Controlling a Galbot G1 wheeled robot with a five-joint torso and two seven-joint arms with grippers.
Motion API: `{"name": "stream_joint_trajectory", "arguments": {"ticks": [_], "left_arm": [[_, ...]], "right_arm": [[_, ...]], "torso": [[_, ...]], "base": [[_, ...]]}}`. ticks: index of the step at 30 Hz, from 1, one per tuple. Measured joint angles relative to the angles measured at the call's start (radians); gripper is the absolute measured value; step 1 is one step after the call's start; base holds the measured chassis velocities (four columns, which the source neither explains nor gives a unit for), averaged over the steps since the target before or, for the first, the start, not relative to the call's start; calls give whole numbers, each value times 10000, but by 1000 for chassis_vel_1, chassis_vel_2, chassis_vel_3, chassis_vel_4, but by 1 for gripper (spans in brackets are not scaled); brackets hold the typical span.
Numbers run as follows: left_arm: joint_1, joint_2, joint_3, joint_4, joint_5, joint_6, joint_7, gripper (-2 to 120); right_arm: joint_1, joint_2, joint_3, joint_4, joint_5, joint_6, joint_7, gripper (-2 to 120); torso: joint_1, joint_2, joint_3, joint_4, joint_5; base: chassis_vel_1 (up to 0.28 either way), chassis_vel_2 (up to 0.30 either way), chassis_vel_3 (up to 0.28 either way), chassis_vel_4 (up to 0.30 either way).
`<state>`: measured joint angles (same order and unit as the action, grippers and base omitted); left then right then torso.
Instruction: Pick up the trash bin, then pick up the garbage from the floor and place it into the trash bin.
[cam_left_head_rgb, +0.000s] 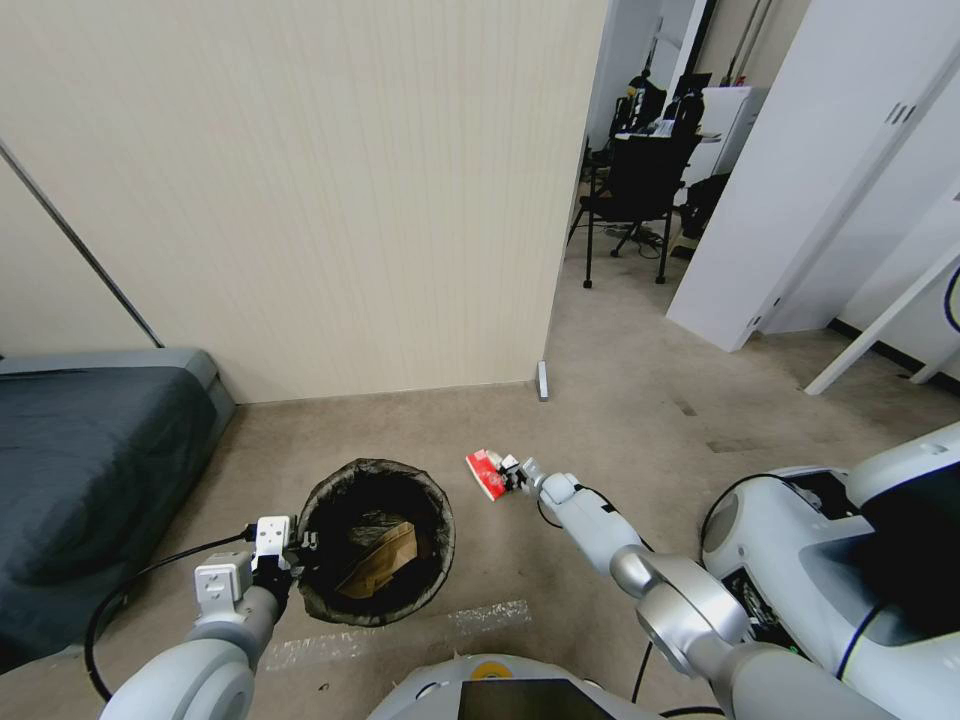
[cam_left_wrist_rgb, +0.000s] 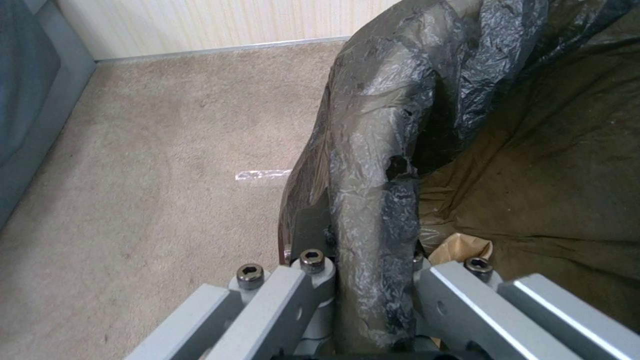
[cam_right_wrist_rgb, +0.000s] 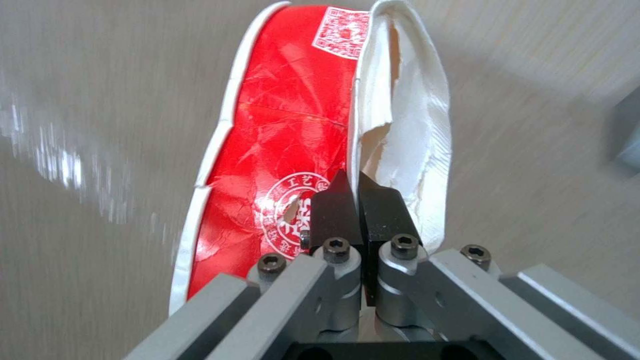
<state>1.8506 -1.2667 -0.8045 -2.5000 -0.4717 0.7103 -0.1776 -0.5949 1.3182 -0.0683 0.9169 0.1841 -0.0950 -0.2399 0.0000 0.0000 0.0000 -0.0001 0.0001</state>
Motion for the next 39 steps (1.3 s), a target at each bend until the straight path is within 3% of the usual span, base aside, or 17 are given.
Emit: {"name": "stream_joint_trajectory", "arguments": {"ticks": [2, 3, 5, 6, 8, 11, 14, 15, 17, 23, 26, 31, 39], "left_arm": [[-79, 67, 13, 0, -31, 1, -1, 2], [-171, 149, 74, 0, -89, 51, -1, 2], [-213, 187, 102, 0, -122, 78, -2, 2], [-310, 276, 162, 0, -161, 114, -9, 2], [-349, 310, 186, 0, -170, 121, -21, 2], [-450, 441, 277, 0, -191, 131, -63, 2], [-492, 551, 315, 0, -218, 141, -65, 2], [-565, 661, 334, 0, -275, 163, -69, 2], [-593, 702, 338, 0, -298, 172, -70, 2], [-689, 865, 378, 0, -338, 216, -71, 2], [-689, 900, 384, 0, -339, 228, -71, 2], [-625, 971, 390, 0, -339, 250, -71, 2], [-547, 1009, 379, 0, -326, 255, -70, 2]], "right_arm": [[-383, -506, 341, 1522, 401, -354, 337, 0], [-713, -1131, 659, 3036, 875, -721, 566, 0], [-832, -1442, 767, 3580, 1075, -868, 645, 0], [-1109, -2125, 990, 4656, 1540, -1155, 773, 0], [-1213, -2345, 1075, 5020, 1721, -1271, 819, 0], [-1939, -3252, 1605, 7056, 2523, -1858, 961, 0], [-2343, -3536, 1893, 8103, 2869, -2094, 1029, 0], [-2712, -3746, 2154, 9049, 3117, -2266, 1088, 0], [-2808, -3802, 2229, 9296, 3174, -2313, 1095, 0], [-3366, -4135, 2619, 11738, 3874, -2918, 1081, 0], [-3359, -4193, 2582, 12226, 4102, -3045, 1075, 0], [-2893, -4240, 1864, 13323, 5203, -3409, 1122, 0], [-1684, -4096, 230, 13728, 5911, -3773, 1377, 0]], "torso": [[0, 0, 0, 3, 1], [-1, 0, 0, 4, 2], [0, 0, 0, 4, 1], [0, 0, 0, -2, -2], [0, 0, 0, -5, -1], [0, 0, -1, -4, -1], [0, 0, 0, 1, 1], [0, 0, -1, 3, 0], [0, 0, -1, 4, -1], [-1, 0, -1, 2, -2], [0, 1, 0, 2, -3], [-1, 0, -1, 3, -3], [0, 0, 0, 1, -3]], "base": [[0, 0, 0, 0], [0, 0, 0, 0], [0, 0, 0, 0], [0, 0, 0, 0], [0, 0, 0, 0], [0, 0, 0, 0], [0, 0, 0, 0], [0, 0, 0, 0], [0, 0, 0, 0], [0, 0, 0, 0], [0, 0, 0, 0], [0, 0, 0, 0], [0, 0, 0, 0]]}}
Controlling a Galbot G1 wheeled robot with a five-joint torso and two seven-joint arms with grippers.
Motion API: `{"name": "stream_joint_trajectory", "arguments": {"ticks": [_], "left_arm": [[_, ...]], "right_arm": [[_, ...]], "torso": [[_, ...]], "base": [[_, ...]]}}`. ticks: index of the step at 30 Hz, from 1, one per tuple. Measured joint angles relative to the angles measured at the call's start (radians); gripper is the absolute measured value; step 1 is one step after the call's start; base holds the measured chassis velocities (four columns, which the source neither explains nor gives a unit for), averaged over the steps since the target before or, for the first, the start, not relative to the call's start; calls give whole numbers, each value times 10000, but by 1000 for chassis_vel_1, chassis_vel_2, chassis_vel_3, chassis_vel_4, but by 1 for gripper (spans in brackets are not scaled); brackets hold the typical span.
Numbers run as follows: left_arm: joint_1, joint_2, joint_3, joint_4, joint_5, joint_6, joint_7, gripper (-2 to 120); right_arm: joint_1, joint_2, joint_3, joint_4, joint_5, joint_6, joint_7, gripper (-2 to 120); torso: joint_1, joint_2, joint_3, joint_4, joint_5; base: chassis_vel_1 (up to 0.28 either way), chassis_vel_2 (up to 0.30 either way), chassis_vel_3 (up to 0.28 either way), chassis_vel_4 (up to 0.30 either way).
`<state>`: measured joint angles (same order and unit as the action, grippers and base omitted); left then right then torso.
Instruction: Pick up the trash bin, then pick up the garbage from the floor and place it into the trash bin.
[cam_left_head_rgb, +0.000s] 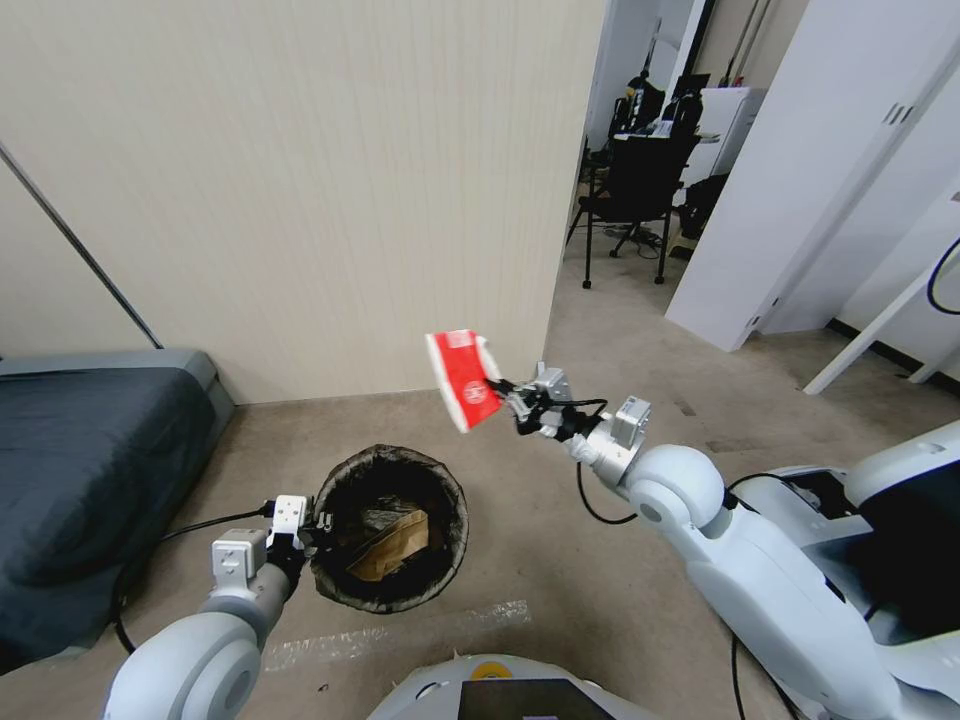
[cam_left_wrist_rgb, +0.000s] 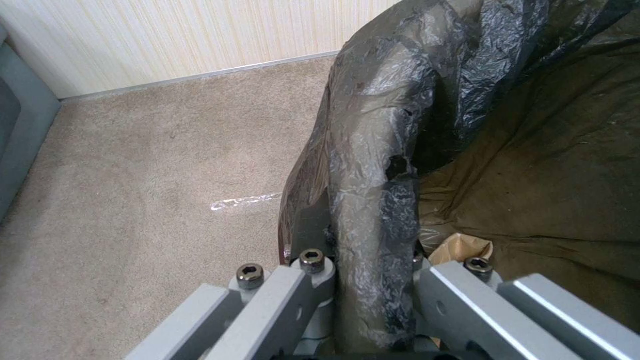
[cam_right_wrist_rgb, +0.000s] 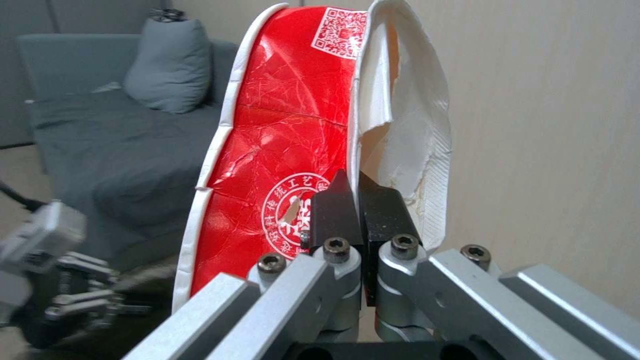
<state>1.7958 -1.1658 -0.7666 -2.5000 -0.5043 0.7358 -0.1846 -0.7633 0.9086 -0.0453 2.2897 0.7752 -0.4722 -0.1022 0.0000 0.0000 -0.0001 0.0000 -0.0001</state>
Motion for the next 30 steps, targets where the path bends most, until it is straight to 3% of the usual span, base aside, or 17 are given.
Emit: {"name": "stream_joint_trajectory", "arguments": {"ticks": [3, 5, 13, 30], "left_arm": [[3, 1, -5, 0, 1, 0, 0, 2], [23, -13, -20, 0, 5, 0, 1, 2], [34, -29, -92, 0, 1, 0, 1, 2], [11, -105, -141, 0, -14, 0, 3, 2]], "right_arm": [[108, 19, -175, 0, 20, -10, 36, 0], [518, 190, -978, -107, 35, -50, 182, 0], [629, 256, -1706, -236, -125, -213, 271, 0], [-407, -49, -1781, -224, -1336, -179, 23, 0]], "torso": [[0, 0, 0, 0, -1], [0, 0, 1, 0, 0], [0, 0, 1, 0, 0], [0, 0, 1, 0, 1]], "base": [[0, 0, 0, 0], [0, 0, 0, 0], [0, 0, 0, 0], [0, 0, 0, 0]]}}
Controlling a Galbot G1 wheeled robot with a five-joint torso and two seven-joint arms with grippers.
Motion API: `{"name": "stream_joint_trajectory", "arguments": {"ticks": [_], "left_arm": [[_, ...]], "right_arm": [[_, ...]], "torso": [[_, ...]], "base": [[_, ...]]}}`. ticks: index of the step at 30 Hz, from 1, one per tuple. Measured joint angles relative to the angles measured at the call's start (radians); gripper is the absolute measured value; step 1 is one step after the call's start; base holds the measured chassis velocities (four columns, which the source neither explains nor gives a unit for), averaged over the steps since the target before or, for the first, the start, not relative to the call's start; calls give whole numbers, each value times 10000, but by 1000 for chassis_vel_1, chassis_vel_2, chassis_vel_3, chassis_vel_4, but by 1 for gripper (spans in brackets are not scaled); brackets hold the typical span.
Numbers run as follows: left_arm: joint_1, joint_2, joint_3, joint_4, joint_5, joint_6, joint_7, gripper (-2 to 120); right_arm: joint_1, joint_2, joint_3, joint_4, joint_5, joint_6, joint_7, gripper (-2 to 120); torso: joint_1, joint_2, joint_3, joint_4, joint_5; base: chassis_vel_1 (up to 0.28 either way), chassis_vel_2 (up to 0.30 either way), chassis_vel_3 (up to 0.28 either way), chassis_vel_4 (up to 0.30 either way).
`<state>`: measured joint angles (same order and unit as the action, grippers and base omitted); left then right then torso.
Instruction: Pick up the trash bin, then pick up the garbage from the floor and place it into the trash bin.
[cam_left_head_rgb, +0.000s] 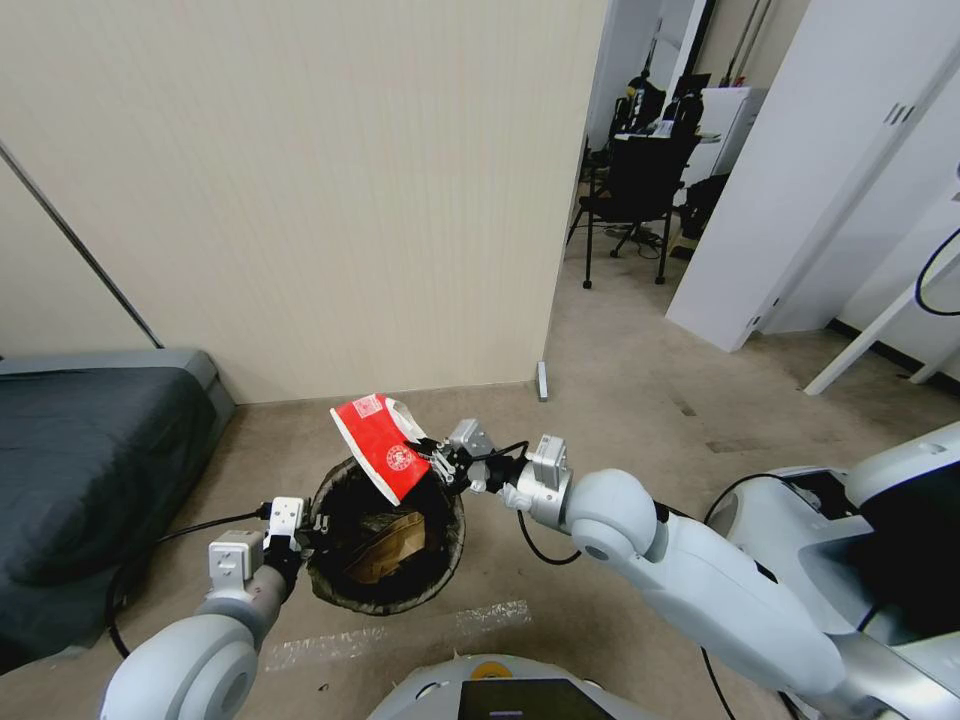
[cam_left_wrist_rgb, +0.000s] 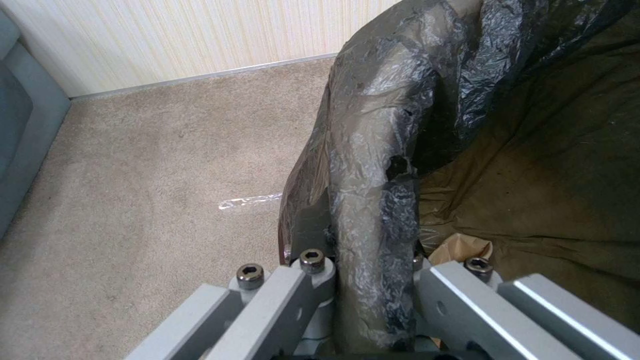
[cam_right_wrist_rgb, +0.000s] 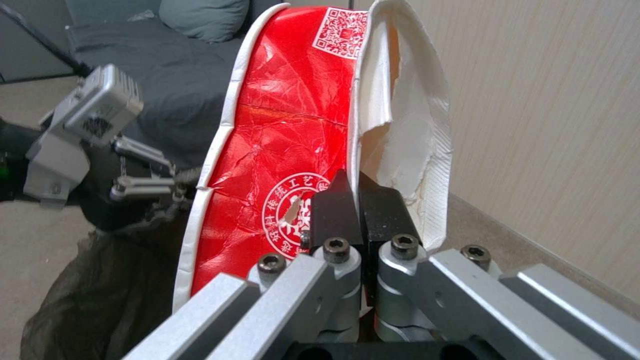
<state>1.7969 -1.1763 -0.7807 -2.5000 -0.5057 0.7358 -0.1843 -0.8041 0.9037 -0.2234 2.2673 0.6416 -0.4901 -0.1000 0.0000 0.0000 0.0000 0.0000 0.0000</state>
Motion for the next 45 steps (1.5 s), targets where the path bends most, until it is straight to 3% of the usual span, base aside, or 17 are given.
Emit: {"name": "stream_joint_trajectory", "arguments": {"ticks": [13, 15, 17, 18, 22, 25, 27, 29, 31, 33, 39, 45], "left_arm": [[50, -13, 16, 0, -2, -3, 1, 2], [62, -3, 17, 0, -2, -4, 1, 2], [68, -3, 17, 0, -2, -4, 1, 2], [87, -8, 22, 0, -2, -4, 1, 2], [121, -32, 38, 0, -3, -4, 1, 2], [136, -36, 38, 0, -2, -4, 0, 2], [157, -36, 34, 0, -3, -4, -1, 2], [163, -36, 32, 0, -2, -4, -1, 2], [170, -40, 32, 0, -2, -4, -5, 2], [171, -43, 34, 0, -1, -4, -5, 2], [170, -83, 59, 0, 9, -4, -10, 2], [176, -103, 64, 0, 18, -4, -11, 2]], "right_arm": [[-887, -131, 30, 96, -751, 58, -545, 0], [-950, -159, -45, 107, -859, 60, -683, 10], [-954, -160, -70, 113, -863, 60, -686, 11], [-952, -157, -138, 122, -873, 60, -685, 19], [-943, -151, -292, 131, -927, 67, -667, 34], [-942, -139, -330, 131, -967, 75, -666, 41], [-924, -115, -378, 124, -999, 74, -662, 53], [-911, -112, -384, 124, -1000, 69, -662, 54], [-882, -107, -390, 124, -1000, 50, -658, 68], [-880, -108, -390, 126, -1000, 48, -654, 70], [-1011, -168, -98, 355, -935, 48, -651, 96], [-1233, -242, 352, 618, -831, 130, -666, 100]], "torso": [[0, 0, 0, -1, 0], [0, 0, 0, -1, 0], [0, 0, 0, -1, 0], [0, 0, 0, 0, 0], [0, 0, 0, 0, 0], [-1, 0, 0, 0, 0], [0, 0, 0, -1, 0], [0, 0, 0, -1, 0], [0, 0, 0, 0, 0], [0, 0, 0, 0, -1], [0, 0, 0, 0, 0], [0, 0, 0, 0, 0]], "base": [[0, 0, 0, 0], [0, 0, 0, 0], [0, 0, 0, 0], [0, 0, 0, 0], [0, 0, 0, 0], [0, 0, 0, 0], [0, 0, 0, 0], [0, 0, 0, 0], [0, 0, 0, 0], [0, 0, 0, 0], [0, 0, 0, 0], [0, 0, 0, 0]]}}
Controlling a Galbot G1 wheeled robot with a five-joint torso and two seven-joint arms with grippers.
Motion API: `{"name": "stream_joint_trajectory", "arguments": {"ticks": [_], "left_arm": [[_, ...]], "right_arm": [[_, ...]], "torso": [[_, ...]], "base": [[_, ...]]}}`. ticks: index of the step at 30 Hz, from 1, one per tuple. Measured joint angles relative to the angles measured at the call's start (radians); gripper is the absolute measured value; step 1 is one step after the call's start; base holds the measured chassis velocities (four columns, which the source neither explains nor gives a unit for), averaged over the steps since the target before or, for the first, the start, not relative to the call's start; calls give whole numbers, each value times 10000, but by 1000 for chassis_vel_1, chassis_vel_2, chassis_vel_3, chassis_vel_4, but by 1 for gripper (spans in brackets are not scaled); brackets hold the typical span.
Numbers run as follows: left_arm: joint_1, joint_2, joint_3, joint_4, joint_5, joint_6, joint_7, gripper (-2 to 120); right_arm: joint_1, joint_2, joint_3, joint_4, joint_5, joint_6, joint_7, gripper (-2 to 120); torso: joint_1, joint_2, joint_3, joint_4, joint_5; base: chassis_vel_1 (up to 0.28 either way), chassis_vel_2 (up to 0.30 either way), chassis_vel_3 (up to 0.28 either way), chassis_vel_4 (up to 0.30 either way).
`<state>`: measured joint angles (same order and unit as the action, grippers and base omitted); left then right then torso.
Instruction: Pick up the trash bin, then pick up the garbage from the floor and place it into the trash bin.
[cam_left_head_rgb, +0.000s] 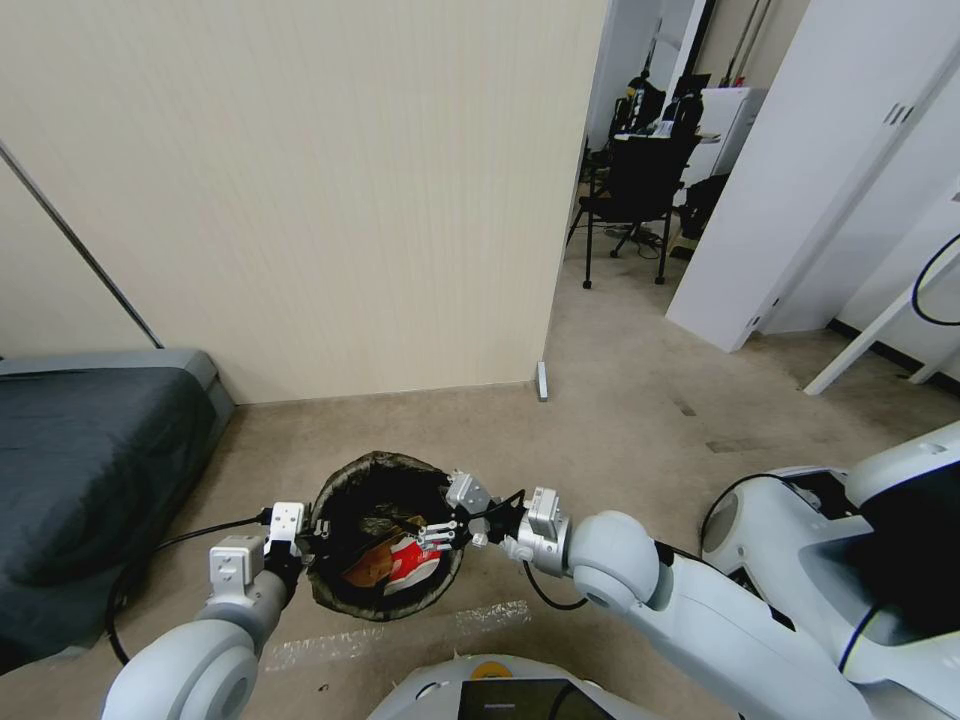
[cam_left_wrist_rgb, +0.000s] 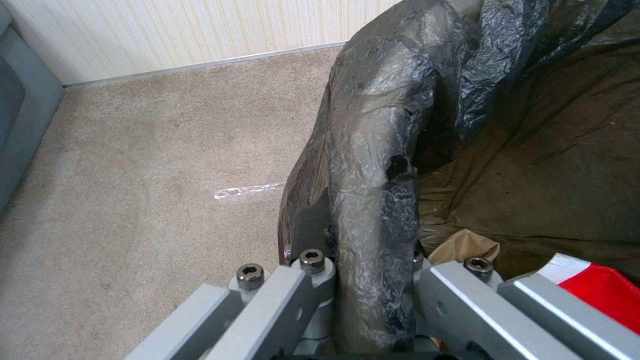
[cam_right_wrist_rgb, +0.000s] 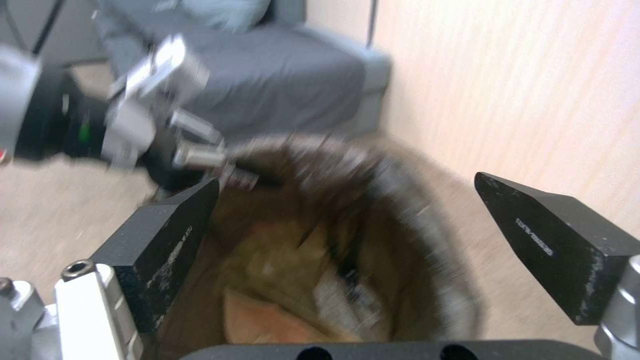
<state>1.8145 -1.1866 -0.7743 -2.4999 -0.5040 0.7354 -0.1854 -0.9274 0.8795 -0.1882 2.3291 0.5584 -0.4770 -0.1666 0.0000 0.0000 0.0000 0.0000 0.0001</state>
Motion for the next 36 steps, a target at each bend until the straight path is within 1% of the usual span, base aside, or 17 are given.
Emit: {"name": "stream_joint_trajectory", "arguments": {"ticks": [2, 3, 5, 6, 8, 10, 11, 14, 17, 18, 22, 24, 25, 26, 28, 30, 36], "left_arm": [[8, 2, -29, 0, 1, 0, 0, 2], [8, 2, -29, 0, 1, 0, 0, 2], [0, 9, -56, 0, 6, 0, -1, 2], [1, 5, -50, 0, 41, 0, 6, 2], [3, -2, -41, 0, 68, 0, 13, 2], [-41, -53, -31, 0, 209, 0, 128, 2], [-41, -53, -31, 0, 209, 0, 128, 2], [-136, -130, -61, 0, 277, 0, 245, 2], [-163, -161, -61, 0, 289, -2, 254, 2], [-186, -236, -33, 0, 302, -6, 274, 2], [-189, -252, -28, 0, 306, -6, 301, 2], [-240, -232, -86, 0, 293, -7, 349, 2], [-240, -232, -86, 0, 293, -7, 349, 2], [-296, -208, -154, 0, 248, -7, 384, 2], [-323, -201, -172, 0, 233, -7, 400, 2], [-374, -296, -191, 0, 222, -7, 439, 2], [-436, -441, -249, 0, 290, -21, 593, 2]], "right_arm": [[-300, -196, 718, 268, 89, 288, 53, 100], [-300, -196, 718, 268, 89, 288, 53, 100], [-733, -484, 1649, 527, 92, 654, 61, 100], [-1313, -806, 2410, 843, 79, 1145, 550, 100], [-1523, -843, 2576, 932, 63, 1291, 831, 100], [-2358, -706, 3147, 1069, -174, 1703, 1646, 100], [-2358, -706, 3147, 1069, -174, 1703, 1646, 100], [-3739, -144, 4357, 960, -1179, 2068, 2041, 100], [-4026, 15, 4707, 894, -1547, 2179, 2039, 100], [-4876, 600, 5859, 728, -2730, 2706, 1820, 100], [-5450, 1061, 6470, 675, -3395, 3039, 1681, 100], [-6517, 2073, 7301, 491, -4423, 3923, 1603, 100], [-6517, 2073, 7301, 491, -4423, 3923, 1603, 100], [-7215, 2840, 7717, 268, -4988, 4703, 1594, 100], [-7496, 3165, 7890, 163, -5192, 5067, 1591, 100], [-8246, 4169, 8314, -60, -5515, 6081, 1805, 100], [-8957, 4838, 8376, -13, -5505, 6628, 2195, 100]], "torso": [[0, 0, 0, 1, 1], [0, 0, 0, 1, 1], [0, 0, 0, -1, 0], [1, 0, 0, -3, 0], [1, 0, 0, -1, -1], [1, 0, 0, 3, -1], [1, 0, 0, 3, -1], [1, 0, 0, -3, 0], [1, 0, 0, -4, 0], [1, 0, 0, 5, 1], [1, 0, 0, 3, -2], [0, 0, 0, 2, -3], [0, 0, 0, 2, -3], [0, 0, -1, -7, 4], [1, 0, 0, -6, 1], [0, 0, -1, -3, 0], [0, 0, -1, 2, -2]], "base": [[0, 0, 0, 0], [0, 0, 0, 0], [0, 0, 0, 0], [0, 0, 0, 0], [0, 0, 0, 0], [0, 0, 0, 0], [0, 0, 0, 0], [0, 0, 0, 0], [0, 0, 0, 0], [0, 0, 0, 0], [0, 0, 0, 0], [0, 0, 0, 0], [0, 0, 0, 0], [0, 0, 0, 0], [0, 0, 0, 0], [0, 0, 0, 0], [0, 0, 0, 0]]}}
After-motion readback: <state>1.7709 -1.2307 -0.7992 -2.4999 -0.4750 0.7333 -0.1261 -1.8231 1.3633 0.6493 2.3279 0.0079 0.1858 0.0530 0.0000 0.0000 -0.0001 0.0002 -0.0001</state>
